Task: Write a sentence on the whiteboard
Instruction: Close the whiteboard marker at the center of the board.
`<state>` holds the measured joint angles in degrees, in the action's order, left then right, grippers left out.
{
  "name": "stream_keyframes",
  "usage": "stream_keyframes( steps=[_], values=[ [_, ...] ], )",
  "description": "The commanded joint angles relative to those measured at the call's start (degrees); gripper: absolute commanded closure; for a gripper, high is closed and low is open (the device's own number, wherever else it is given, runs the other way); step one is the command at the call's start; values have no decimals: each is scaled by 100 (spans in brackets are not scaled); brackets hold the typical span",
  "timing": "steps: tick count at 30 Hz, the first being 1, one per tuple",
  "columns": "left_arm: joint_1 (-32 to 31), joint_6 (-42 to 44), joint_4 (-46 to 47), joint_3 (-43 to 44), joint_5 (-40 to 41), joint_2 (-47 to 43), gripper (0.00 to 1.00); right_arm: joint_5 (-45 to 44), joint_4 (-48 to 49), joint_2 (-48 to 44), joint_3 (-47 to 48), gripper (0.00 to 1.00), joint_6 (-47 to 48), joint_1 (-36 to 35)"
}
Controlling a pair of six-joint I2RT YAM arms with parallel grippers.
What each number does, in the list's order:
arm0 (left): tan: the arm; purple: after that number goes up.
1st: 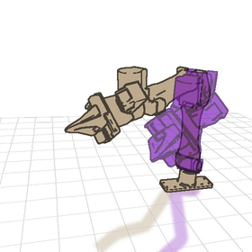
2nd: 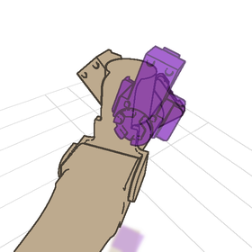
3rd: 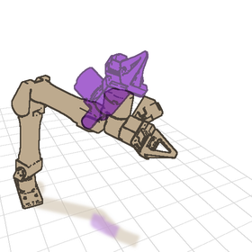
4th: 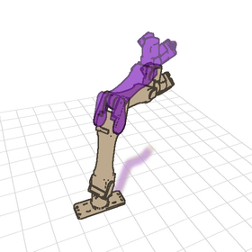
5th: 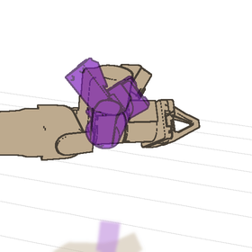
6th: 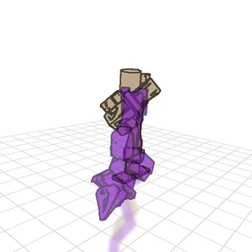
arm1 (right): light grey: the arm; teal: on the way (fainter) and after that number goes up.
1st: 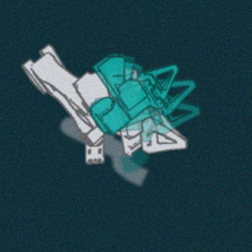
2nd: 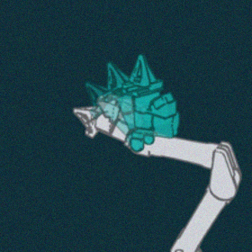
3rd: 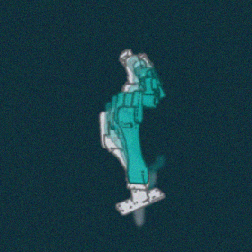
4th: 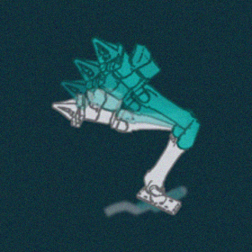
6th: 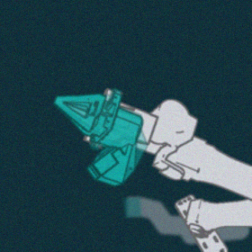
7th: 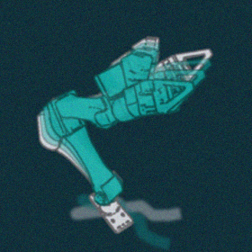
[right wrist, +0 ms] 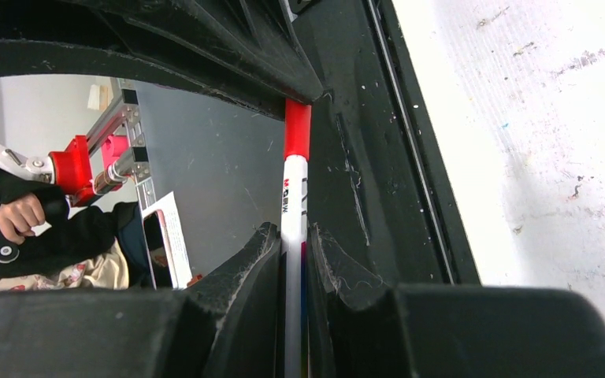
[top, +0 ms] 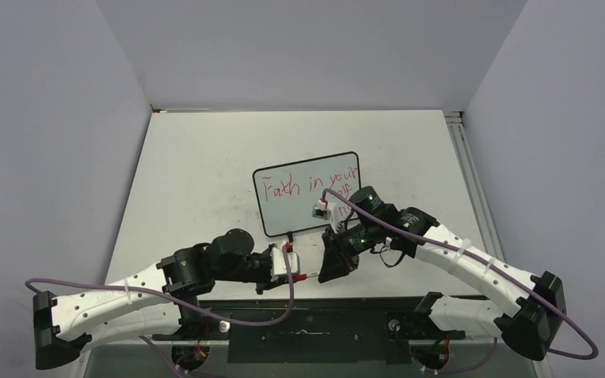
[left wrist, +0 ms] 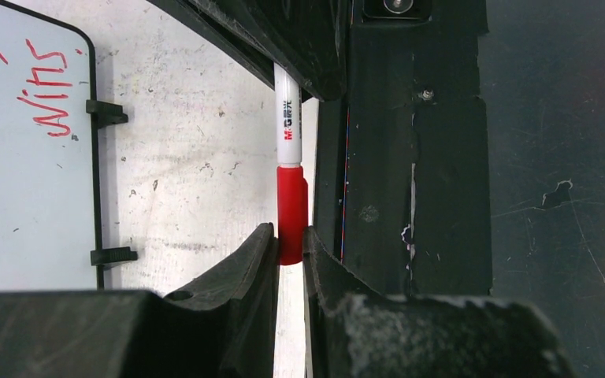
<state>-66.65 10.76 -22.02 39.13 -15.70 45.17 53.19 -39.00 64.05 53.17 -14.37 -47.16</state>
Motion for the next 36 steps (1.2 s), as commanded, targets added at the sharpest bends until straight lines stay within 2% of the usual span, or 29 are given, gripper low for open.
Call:
stream_keyframes(
  steps=[1, 7, 13, 16, 19, 23, 28, 32, 36],
  values=[
    [-26, -60, 559, 74, -27, -112, 100, 227, 695, 127, -96, 95, -104, -151],
    [-23, -131, 658, 118, -43, -157, 100, 197, 1177, 237, -237, 95, -227, -300],
    [-23, -99, 371, 220, 301, -246, 99, 98, 1714, 22, -567, 95, -488, -296],
    [-23, -46, 105, 336, 509, -279, 83, -1, 1778, -81, -667, 95, -548, -298],
    [-23, -9, -124, 499, 668, -297, 64, -110, 1891, -208, -738, 95, -639, -299],
    [-23, -36, -345, 727, 769, -342, 46, -397, 2141, -348, -864, 95, -793, -302],
    [6, -499, -313, 907, 896, -463, 39, -495, 2922, -563, -1277, 95, -1229, -298],
    [243, -1537, 72, 1078, 1233, -556, 35, -1019, 3612, -850, -1577, 95, -1584, -299],
    [841, -2531, 387, 1200, 1262, -506, 35, -1593, 4521, -1153, -1856, 95, -1943, -297]
  ],
)
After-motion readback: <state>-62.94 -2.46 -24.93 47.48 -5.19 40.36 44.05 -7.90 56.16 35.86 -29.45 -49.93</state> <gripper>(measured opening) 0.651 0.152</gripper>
